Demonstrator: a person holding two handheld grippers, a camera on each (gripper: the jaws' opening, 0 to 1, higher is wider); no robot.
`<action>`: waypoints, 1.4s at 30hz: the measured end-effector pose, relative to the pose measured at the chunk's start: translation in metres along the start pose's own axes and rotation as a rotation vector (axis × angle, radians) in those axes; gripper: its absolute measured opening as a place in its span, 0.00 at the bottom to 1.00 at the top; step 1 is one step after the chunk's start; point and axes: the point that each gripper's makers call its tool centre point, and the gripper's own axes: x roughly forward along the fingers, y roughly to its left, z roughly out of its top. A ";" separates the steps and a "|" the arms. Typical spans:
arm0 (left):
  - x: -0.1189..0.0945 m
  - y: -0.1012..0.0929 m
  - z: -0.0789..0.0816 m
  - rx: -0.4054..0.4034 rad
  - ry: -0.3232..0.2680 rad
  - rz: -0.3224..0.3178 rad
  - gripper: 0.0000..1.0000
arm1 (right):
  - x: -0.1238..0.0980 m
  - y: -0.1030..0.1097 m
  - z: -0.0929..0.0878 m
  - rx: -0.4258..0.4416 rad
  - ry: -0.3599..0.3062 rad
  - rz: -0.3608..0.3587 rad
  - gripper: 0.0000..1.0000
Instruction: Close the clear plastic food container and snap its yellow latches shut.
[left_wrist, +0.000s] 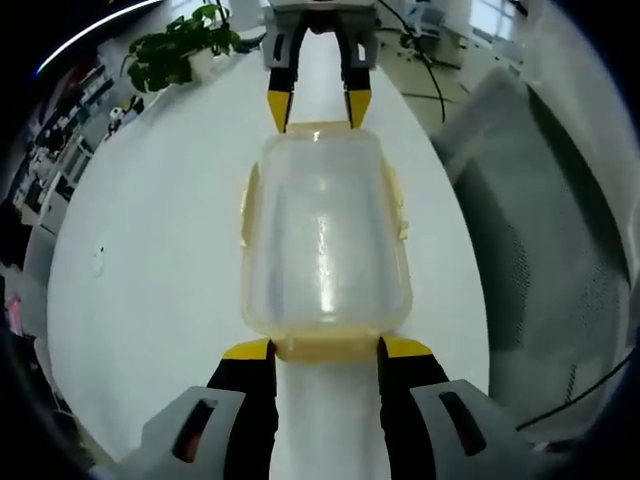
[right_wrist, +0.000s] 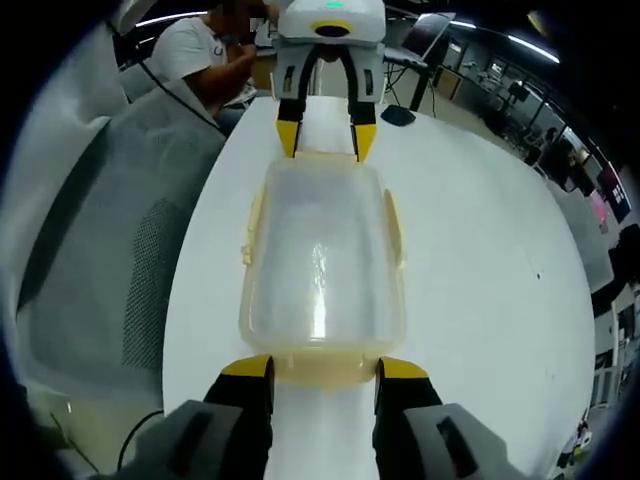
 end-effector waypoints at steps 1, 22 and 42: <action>0.000 0.000 0.000 0.002 -0.001 0.002 0.37 | 0.000 0.000 0.000 -0.001 0.001 0.001 0.38; -0.017 -0.005 -0.007 -0.205 -0.094 0.020 0.45 | -0.029 -0.005 -0.001 0.156 -0.030 -0.054 0.34; -0.017 0.004 0.007 -0.920 -0.298 0.056 0.43 | -0.020 -0.009 0.006 0.773 -0.171 -0.116 0.25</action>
